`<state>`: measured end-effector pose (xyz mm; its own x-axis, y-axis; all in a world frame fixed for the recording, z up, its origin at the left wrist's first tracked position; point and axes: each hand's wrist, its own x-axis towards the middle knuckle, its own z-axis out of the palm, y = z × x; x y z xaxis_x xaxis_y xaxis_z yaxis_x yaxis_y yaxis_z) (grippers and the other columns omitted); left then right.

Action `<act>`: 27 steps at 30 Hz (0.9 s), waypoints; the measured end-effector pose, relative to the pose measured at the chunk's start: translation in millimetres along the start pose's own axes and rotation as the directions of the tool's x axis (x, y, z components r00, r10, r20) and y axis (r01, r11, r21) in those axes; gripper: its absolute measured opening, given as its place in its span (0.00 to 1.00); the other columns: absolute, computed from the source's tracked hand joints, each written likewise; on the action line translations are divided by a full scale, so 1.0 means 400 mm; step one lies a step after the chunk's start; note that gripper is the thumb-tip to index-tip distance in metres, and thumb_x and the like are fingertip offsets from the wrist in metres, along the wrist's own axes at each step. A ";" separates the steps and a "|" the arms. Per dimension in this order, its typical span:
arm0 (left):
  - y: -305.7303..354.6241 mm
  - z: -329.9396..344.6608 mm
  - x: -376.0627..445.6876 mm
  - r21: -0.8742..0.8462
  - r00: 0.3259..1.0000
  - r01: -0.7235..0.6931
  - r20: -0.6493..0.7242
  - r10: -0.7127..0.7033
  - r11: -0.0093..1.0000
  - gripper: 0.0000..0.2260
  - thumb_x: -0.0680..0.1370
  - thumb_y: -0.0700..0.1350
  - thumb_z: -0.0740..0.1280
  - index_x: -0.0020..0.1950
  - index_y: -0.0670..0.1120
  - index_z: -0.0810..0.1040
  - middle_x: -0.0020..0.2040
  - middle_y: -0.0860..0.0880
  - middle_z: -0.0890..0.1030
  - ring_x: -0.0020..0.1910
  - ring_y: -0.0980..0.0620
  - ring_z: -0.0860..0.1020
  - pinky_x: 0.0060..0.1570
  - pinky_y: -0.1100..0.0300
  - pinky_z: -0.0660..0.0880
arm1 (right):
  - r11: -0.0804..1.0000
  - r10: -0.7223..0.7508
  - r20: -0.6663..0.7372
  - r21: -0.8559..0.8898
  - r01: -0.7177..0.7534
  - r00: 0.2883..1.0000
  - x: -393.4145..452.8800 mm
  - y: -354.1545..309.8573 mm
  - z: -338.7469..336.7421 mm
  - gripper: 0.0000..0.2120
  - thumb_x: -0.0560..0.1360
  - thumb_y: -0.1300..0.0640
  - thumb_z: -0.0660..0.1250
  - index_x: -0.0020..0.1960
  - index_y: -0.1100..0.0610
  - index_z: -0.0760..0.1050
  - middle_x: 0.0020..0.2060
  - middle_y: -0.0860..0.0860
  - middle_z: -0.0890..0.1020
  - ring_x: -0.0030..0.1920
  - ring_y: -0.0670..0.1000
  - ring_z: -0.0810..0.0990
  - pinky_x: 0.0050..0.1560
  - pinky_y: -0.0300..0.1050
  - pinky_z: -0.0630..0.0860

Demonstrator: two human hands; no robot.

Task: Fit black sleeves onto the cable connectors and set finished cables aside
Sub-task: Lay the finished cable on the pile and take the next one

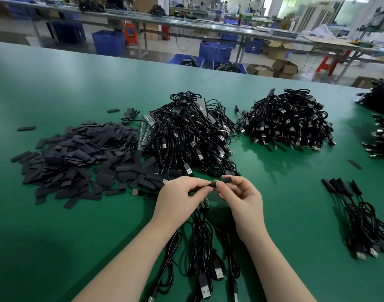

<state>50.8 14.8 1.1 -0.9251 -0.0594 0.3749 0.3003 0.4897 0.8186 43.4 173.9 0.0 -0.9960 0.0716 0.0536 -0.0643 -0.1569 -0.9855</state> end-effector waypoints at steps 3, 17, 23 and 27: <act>0.002 0.005 -0.001 0.032 0.998 -0.055 -0.032 0.056 0.998 0.08 0.74 0.45 0.75 0.52 0.52 0.86 0.46 0.58 0.84 0.48 0.63 0.81 0.50 0.66 0.77 | 1.000 0.011 0.000 0.018 -0.011 1.000 0.000 0.002 0.000 0.07 0.71 0.61 0.76 0.45 0.51 0.84 0.35 0.53 0.84 0.40 0.48 0.83 0.51 0.41 0.80; -0.002 0.003 0.001 0.000 0.998 -0.070 -0.012 0.070 0.998 0.09 0.73 0.43 0.75 0.52 0.52 0.86 0.45 0.62 0.83 0.48 0.65 0.80 0.49 0.68 0.76 | 1.000 -0.002 0.064 0.012 0.001 0.998 0.002 0.000 -0.001 0.10 0.73 0.62 0.75 0.49 0.48 0.83 0.36 0.53 0.84 0.43 0.50 0.84 0.52 0.42 0.80; 0.002 0.001 0.003 0.028 0.996 -0.093 0.010 0.092 0.995 0.09 0.74 0.43 0.73 0.53 0.54 0.85 0.44 0.66 0.80 0.49 0.65 0.80 0.49 0.70 0.75 | 0.997 0.009 0.060 0.074 -0.013 0.998 0.001 -0.007 -0.001 0.08 0.73 0.61 0.75 0.48 0.49 0.85 0.41 0.54 0.86 0.45 0.50 0.86 0.47 0.37 0.79; 0.002 0.002 0.001 0.022 0.992 -0.123 -0.011 0.124 0.992 0.09 0.74 0.42 0.74 0.54 0.51 0.85 0.46 0.62 0.83 0.49 0.64 0.80 0.50 0.74 0.73 | 0.998 0.007 0.043 0.067 -0.010 0.999 0.001 -0.009 0.001 0.09 0.73 0.62 0.74 0.45 0.49 0.85 0.40 0.53 0.86 0.44 0.50 0.86 0.46 0.36 0.79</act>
<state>50.4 16.0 1.8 -0.8783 -0.0080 0.4781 0.4071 0.5120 0.7564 43.1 174.2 3.5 -0.9982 0.0282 0.0532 -0.0581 -0.2232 -0.9730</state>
